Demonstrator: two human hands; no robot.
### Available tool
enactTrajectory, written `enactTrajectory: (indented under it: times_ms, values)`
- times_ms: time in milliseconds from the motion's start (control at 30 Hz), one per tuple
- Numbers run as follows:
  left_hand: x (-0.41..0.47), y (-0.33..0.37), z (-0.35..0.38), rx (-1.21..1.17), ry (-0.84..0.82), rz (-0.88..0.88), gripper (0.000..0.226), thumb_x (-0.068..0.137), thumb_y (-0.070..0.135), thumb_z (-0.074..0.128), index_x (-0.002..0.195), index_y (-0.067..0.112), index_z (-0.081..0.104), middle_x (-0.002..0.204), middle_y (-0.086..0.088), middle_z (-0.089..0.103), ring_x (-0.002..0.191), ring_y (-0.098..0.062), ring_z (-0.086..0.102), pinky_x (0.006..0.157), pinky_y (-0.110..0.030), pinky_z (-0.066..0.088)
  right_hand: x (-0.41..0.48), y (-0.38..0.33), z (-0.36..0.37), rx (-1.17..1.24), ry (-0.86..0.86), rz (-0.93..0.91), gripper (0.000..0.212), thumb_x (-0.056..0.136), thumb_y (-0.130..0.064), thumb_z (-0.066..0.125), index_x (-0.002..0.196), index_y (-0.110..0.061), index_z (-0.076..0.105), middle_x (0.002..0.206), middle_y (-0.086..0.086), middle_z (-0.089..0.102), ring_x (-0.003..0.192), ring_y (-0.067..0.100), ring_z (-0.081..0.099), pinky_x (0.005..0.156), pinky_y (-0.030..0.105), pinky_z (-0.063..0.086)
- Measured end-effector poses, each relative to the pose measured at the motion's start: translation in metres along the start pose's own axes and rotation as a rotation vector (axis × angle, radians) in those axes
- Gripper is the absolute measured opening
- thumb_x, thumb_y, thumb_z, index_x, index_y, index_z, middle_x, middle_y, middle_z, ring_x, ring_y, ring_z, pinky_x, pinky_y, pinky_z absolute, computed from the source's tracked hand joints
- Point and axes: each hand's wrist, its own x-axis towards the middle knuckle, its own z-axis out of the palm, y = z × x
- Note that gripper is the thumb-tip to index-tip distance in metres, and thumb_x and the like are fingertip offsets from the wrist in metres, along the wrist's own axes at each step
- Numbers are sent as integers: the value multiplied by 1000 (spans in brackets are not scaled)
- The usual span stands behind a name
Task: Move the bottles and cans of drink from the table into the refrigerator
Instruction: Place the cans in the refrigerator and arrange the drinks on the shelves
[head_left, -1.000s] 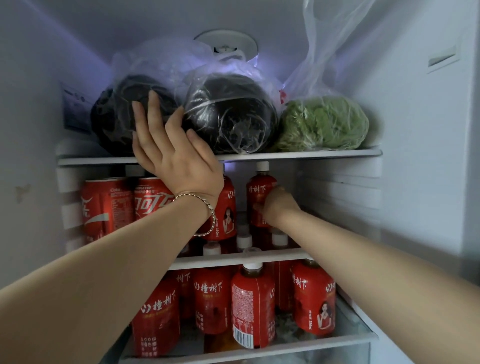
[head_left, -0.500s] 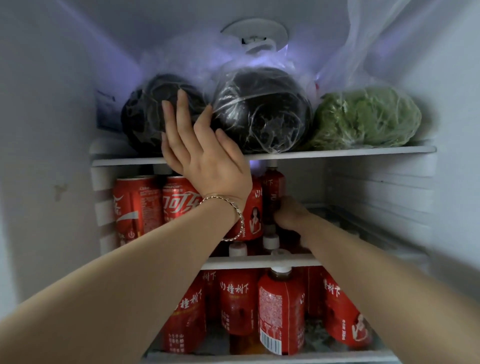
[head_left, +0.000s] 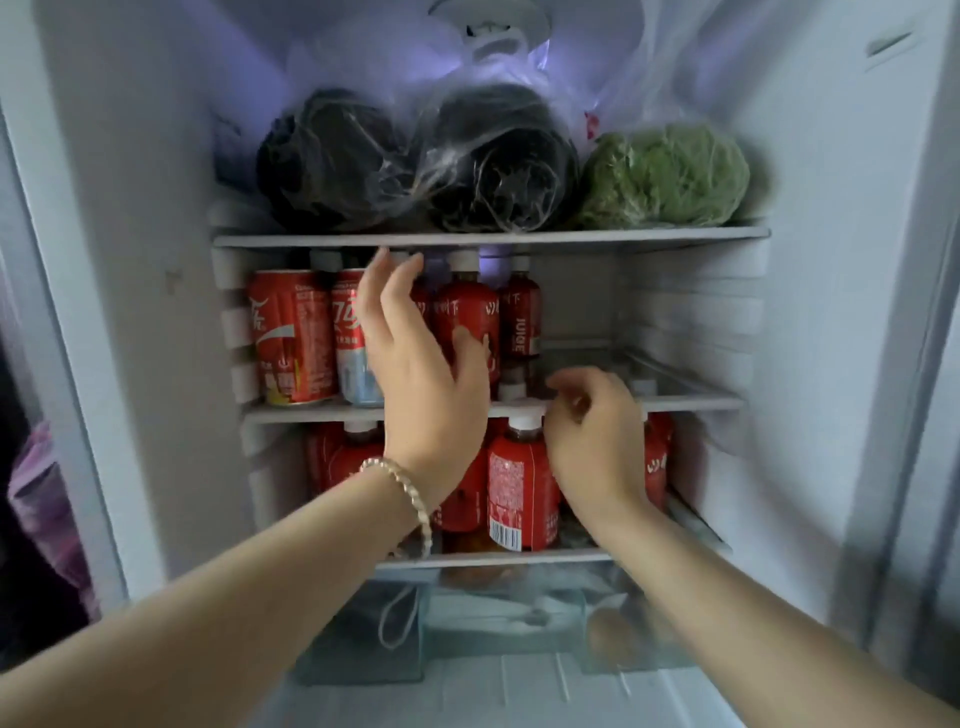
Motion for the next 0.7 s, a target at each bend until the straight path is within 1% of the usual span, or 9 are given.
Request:
enactTrajectory:
  times_ms: [67,167,233,267,333,400,500,600,700]
  values:
    - [-43,-11,-17,14,-62,-106,52,82,-2,51,130,10,37,138,-7,25,130,-14,27,109,-32,27,-25,12,0,6,-98,124,27,89,-18,58,116,-16,57,113,-3,53,101,13,56,87,28,50]
    - [-77,-39,-39,102,-32,-509,61,81,4,61,133,16,32,138,-6,24,128,-22,31,108,-42,32,-45,32,8,-128,-274,234,65,81,-34,70,134,-13,39,123,1,44,111,16,51,92,25,46]
    - [-80,-57,-49,164,-57,-738,74,78,15,69,138,14,25,139,-9,25,129,-27,31,110,-44,31,-48,43,18,-170,-352,318,86,75,-37,76,142,-10,28,129,7,42,118,22,49,98,32,45]
    - [-79,-65,-52,185,-102,-801,82,76,21,74,140,12,23,140,-10,26,130,-28,32,109,-42,31,-47,50,23,-167,-371,346,92,73,-38,77,143,-10,24,131,9,43,119,24,49,99,35,46]
    - [-78,-79,-57,210,-203,-859,95,71,30,79,142,9,20,141,-10,28,130,-28,33,109,-41,32,-49,58,34,-100,-386,380,95,70,-37,80,142,-11,24,132,9,45,117,24,51,99,37,47]
    - [-78,-89,-57,223,-253,-878,101,66,35,82,142,9,20,142,-10,33,129,-28,37,108,-42,34,-51,63,42,-62,-368,381,96,67,-38,82,141,-12,26,132,7,49,116,24,54,97,38,48]
    - [-76,-98,-54,288,-241,-868,95,65,35,83,137,9,28,138,-11,40,123,-29,44,101,-39,39,-51,66,49,-105,-294,402,91,62,-43,83,133,-15,34,123,3,55,106,24,60,88,38,52]
    - [-74,-103,-52,343,-224,-849,89,62,35,84,133,8,37,131,-11,46,116,-29,50,96,-36,42,-51,64,52,-105,-284,443,85,56,-38,83,125,-16,38,113,1,57,92,21,61,80,37,55]
    - [-78,-102,-52,308,-264,-819,81,60,33,84,126,11,43,120,-7,54,100,-23,57,83,-29,47,-62,60,50,-70,-283,401,82,56,-34,83,123,-19,39,108,-2,57,86,15,58,75,29,52]
